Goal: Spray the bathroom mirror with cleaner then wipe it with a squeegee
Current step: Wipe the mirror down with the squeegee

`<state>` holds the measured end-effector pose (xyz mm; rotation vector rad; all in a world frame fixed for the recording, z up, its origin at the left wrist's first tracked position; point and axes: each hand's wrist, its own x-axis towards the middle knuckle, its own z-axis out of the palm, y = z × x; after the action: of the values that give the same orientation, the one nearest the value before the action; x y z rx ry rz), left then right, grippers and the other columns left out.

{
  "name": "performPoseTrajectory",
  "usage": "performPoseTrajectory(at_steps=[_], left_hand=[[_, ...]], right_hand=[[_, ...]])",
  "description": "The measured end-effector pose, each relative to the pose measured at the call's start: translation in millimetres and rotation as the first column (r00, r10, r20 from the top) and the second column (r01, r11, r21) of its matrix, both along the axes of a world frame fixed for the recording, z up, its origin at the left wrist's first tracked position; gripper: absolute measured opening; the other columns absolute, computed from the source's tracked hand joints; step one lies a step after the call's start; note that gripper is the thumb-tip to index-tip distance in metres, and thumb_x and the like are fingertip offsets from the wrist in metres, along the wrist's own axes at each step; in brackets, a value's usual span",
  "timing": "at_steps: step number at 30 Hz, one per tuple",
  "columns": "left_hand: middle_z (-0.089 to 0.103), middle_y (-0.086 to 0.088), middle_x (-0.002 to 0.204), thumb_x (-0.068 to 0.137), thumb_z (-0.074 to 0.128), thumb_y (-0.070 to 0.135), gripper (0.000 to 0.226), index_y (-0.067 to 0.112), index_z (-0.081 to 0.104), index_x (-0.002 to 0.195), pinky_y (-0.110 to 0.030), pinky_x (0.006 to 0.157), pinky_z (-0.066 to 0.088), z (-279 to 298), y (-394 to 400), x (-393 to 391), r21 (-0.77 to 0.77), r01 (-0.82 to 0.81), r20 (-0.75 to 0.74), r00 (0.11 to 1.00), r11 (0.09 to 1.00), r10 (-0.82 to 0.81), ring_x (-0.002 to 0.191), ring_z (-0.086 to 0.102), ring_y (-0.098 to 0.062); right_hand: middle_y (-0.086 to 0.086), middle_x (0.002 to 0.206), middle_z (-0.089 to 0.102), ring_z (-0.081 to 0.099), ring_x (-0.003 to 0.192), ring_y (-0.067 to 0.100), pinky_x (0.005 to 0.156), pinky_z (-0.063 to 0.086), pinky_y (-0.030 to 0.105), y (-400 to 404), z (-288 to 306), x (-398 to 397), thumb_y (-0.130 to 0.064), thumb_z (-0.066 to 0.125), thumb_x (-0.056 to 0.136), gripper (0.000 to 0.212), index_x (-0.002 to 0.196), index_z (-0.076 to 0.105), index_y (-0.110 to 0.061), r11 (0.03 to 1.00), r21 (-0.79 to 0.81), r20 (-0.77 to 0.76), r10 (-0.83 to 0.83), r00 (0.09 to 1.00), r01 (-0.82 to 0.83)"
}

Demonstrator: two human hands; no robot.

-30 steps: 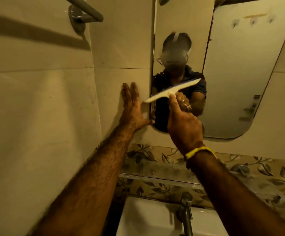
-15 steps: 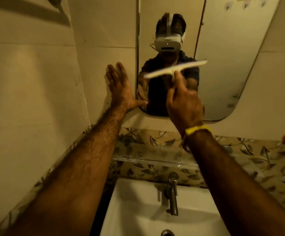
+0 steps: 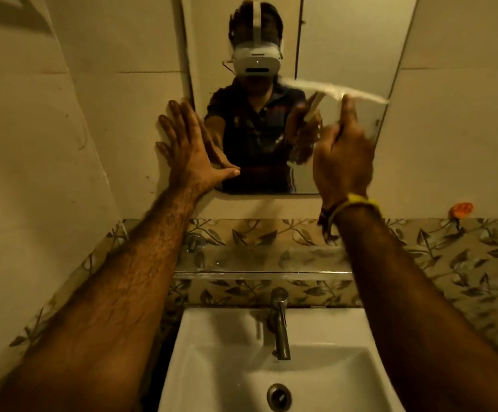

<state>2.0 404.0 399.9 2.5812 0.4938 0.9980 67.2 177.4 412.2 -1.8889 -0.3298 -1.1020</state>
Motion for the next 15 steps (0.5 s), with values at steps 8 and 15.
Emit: performPoseTrajectory(at_steps=[8, 15], left_hand=[[-0.026, -0.020, 0.163, 0.057, 0.088, 0.062, 0.157, 0.010, -0.024, 0.154, -0.069, 0.114, -0.009, -5, 3, 5, 0.028, -0.011, 0.021, 1.000, 1.000, 0.011, 0.149, -0.024, -0.044], [-0.024, -0.020, 0.163, 0.057, 0.085, 0.068, 0.156, 0.011, -0.022, 0.155, -0.070, 0.116, -0.006, -9, 6, 7, 0.055, -0.031, 0.018, 0.999, 0.998, 0.030, 0.150, -0.022, -0.044]], right_hand=[[-0.002, 0.055, 0.046, 0.038, 0.042, 0.005, 0.039, 0.025, 0.017, 11, -97, -39, -0.023, 0.037, 0.098, 0.055, 0.153, 0.028, -0.025, 0.993, -0.017, -0.132, 0.113, 0.985, -0.116], [-0.013, 0.055, 0.039, 0.045, 0.040, 0.002, 0.037, 0.034, 0.005, -4, -24, 12, -0.024, 0.035, 0.097, 0.052, 0.149, 0.039, -0.021, 0.915, 0.401, -0.088, -0.001, 0.996, 0.036]])
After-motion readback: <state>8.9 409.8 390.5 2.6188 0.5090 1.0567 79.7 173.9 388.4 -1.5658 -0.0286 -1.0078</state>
